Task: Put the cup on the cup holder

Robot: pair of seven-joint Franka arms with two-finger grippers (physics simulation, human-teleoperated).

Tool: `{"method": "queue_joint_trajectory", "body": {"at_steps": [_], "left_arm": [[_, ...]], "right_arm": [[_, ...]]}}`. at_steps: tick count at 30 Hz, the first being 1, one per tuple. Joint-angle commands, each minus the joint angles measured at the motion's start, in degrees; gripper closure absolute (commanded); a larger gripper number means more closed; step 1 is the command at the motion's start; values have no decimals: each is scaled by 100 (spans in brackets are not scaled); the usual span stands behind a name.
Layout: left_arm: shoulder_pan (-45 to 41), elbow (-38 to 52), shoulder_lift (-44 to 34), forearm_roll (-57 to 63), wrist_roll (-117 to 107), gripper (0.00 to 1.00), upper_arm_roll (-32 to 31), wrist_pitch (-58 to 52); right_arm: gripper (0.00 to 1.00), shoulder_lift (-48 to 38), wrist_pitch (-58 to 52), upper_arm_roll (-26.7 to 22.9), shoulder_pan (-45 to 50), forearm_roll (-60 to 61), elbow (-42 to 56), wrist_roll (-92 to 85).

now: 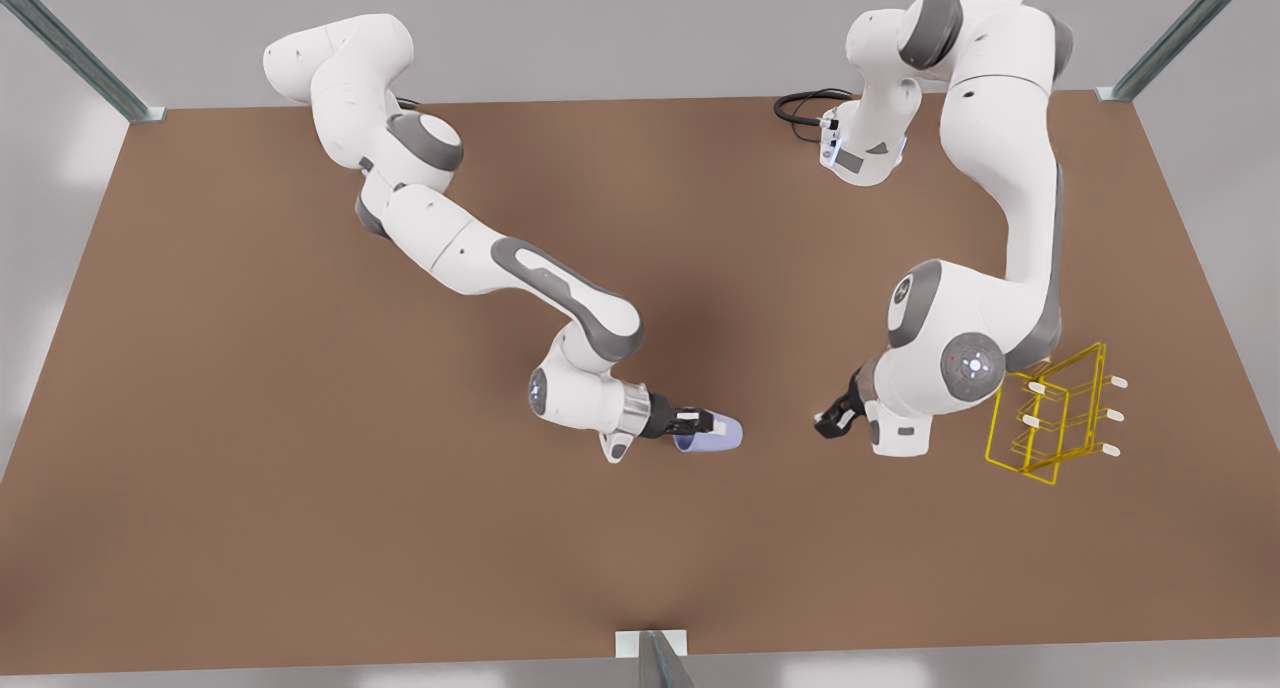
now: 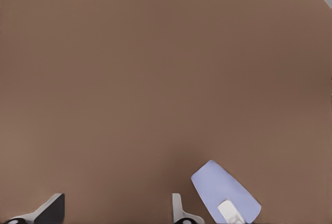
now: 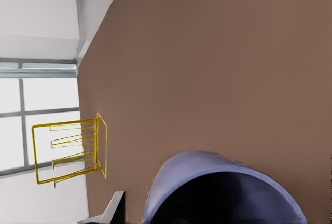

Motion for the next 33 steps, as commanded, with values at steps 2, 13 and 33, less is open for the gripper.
{"method": "queue_joint_trajectory", "body": {"at_steps": [2, 13, 33], "left_arm": [[-41, 39, 76, 96, -6102, 0, 9, 535], [-621, 13, 410, 1142, -7623, 0, 27, 1159], [-1438, -101, 1148, 1617, -7694, 0, -8, 2196]], "right_arm": [[0, -1, 52, 1, -18, -14, 3, 45], [0, 34, 60, -149, -220, -207, -269, -368], [0, -5828, -4825, -1132, -4633, -2923, -4744, -1175]]}}
